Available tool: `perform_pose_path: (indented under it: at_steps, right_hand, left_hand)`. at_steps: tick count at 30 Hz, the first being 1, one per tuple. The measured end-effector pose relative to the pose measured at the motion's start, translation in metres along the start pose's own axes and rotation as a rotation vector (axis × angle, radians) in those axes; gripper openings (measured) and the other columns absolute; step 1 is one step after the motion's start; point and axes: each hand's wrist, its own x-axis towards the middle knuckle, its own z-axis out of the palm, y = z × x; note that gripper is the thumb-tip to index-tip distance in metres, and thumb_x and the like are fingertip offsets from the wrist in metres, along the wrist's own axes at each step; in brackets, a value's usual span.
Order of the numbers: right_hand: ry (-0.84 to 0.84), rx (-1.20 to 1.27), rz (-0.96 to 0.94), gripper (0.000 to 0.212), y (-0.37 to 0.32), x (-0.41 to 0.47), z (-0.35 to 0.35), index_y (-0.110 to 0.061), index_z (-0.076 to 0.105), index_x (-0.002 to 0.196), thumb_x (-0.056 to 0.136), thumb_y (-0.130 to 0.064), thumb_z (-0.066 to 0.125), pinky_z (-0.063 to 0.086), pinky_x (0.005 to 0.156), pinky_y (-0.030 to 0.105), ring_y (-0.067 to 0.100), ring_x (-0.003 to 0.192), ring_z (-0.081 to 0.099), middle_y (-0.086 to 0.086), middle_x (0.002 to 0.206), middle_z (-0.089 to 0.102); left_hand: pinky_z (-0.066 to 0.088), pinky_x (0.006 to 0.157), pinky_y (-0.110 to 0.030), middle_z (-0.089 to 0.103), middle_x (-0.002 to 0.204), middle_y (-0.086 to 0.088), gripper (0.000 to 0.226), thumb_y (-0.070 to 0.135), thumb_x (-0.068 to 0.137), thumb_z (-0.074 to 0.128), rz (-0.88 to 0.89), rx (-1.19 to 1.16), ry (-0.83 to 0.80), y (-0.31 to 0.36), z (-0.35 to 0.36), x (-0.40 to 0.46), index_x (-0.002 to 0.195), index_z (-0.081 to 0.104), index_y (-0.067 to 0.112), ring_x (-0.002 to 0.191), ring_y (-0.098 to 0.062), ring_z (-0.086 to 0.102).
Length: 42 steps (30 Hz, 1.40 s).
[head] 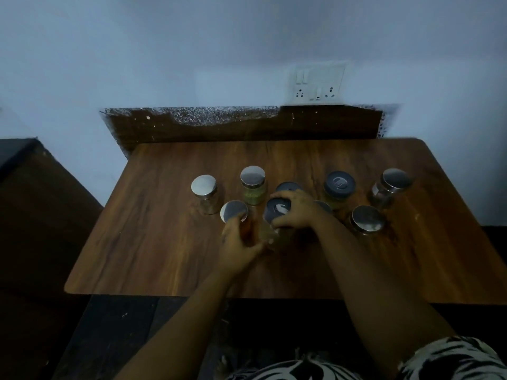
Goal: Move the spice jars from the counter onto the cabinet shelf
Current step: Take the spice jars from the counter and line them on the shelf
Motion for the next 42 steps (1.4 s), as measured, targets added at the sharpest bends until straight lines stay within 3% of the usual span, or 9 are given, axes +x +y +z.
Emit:
perform_pose_path:
  at_steps: [8,13,17,22,29,31,37,39,42]
  right_hand:
    - [0.025,0.637,-0.009,0.054,-0.038,0.007,-0.067,-0.032,0.067,0.115,0.066,-0.048,0.082,0.057,0.087,0.037,0.017,0.104,0.064,-0.003,0.121,0.062]
    - [0.012,0.942,-0.086,0.062,-0.043,0.008,-0.079,-0.018,0.064,0.119,0.063,-0.035,0.084,0.056,0.089,0.043,0.029,0.107,0.066,0.012,0.122,0.065]
    - [0.072,0.954,-0.096,0.055,-0.052,0.014,-0.083,-0.012,0.062,0.121,0.071,-0.027,0.079,0.054,0.085,0.042,0.031,0.107,0.064,0.018,0.123,0.063]
    - [0.085,0.997,-0.093,0.053,-0.057,0.023,-0.08,-0.02,0.065,0.116,0.067,-0.023,0.085,0.058,0.081,0.041,0.032,0.107,0.064,0.016,0.125,0.06]
    - [0.269,0.796,-0.023,0.053,-0.075,0.035,-0.069,-0.038,0.067,0.093,0.046,-0.053,0.087,0.059,0.081,0.046,0.021,0.098,0.066,-0.002,0.112,0.062]
    - [0.334,0.728,-0.006,0.051,-0.076,0.036,-0.069,-0.038,0.066,0.088,0.045,-0.059,0.085,0.061,0.075,0.043,0.019,0.094,0.066,-0.005,0.107,0.062]
    - [0.338,0.827,0.002,0.062,-0.075,0.037,-0.077,-0.025,0.069,0.096,0.046,-0.058,0.085,0.059,0.066,0.031,0.02,0.09,0.071,0.002,0.102,0.07]
    - [0.326,0.829,0.016,0.068,-0.077,0.038,-0.074,-0.025,0.067,0.103,0.047,-0.061,0.085,0.06,0.078,0.04,0.021,0.094,0.07,0.001,0.107,0.069]
    - [0.362,0.788,0.058,0.065,-0.078,0.038,-0.071,-0.025,0.065,0.098,0.047,-0.064,0.082,0.059,0.08,0.046,0.021,0.092,0.069,0.001,0.103,0.069]
  left_hand:
    - [0.055,0.077,-0.022,0.059,0.11,0.014,0.077,0.041,0.057,0.092,0.115,-0.303,-0.012,0.053,-0.002,0.035,0.114,0.04,0.028,0.099,-0.001,0.063]
    - [0.057,0.085,-0.038,0.059,0.121,-0.005,0.088,0.044,0.053,0.092,0.002,-0.688,-0.079,0.068,-0.017,0.059,0.121,0.041,0.022,0.111,-0.023,0.064]
    - [0.057,0.08,-0.034,0.063,0.115,-0.006,0.082,0.044,0.052,0.093,-0.038,-0.814,-0.072,0.076,-0.02,0.069,0.116,0.046,0.022,0.106,-0.024,0.068]
    - [0.06,0.078,-0.047,0.061,0.112,-0.004,0.072,0.051,0.052,0.092,0.11,-0.501,0.088,0.079,-0.019,0.072,0.102,0.042,0.034,0.1,-0.022,0.068]
    - [0.037,0.064,-0.013,0.035,0.099,0.009,0.086,0.07,0.046,0.081,0.244,0.064,0.418,0.083,-0.021,0.074,0.101,0.031,0.027,0.085,0.003,0.038]
    - [0.048,0.069,-0.018,0.042,0.106,0.006,0.086,0.07,0.045,0.082,0.214,-0.013,0.324,0.083,-0.026,0.076,0.101,0.033,0.027,0.095,-0.002,0.047]
    - [0.056,0.086,-0.04,0.065,0.126,-0.013,0.085,0.047,0.066,0.082,-0.292,-1.191,-0.295,0.083,-0.042,0.077,0.136,0.045,0.016,0.113,-0.027,0.065]
    - [0.056,0.088,-0.039,0.066,0.124,-0.014,0.083,0.039,0.067,0.085,-0.268,-1.229,-0.312,0.085,-0.036,0.075,0.135,0.045,0.015,0.114,-0.029,0.064]
    - [0.057,0.088,-0.039,0.062,0.126,-0.006,0.081,0.042,0.063,0.087,-0.043,-0.733,0.007,0.09,-0.024,0.072,0.129,0.043,0.026,0.111,-0.02,0.066]
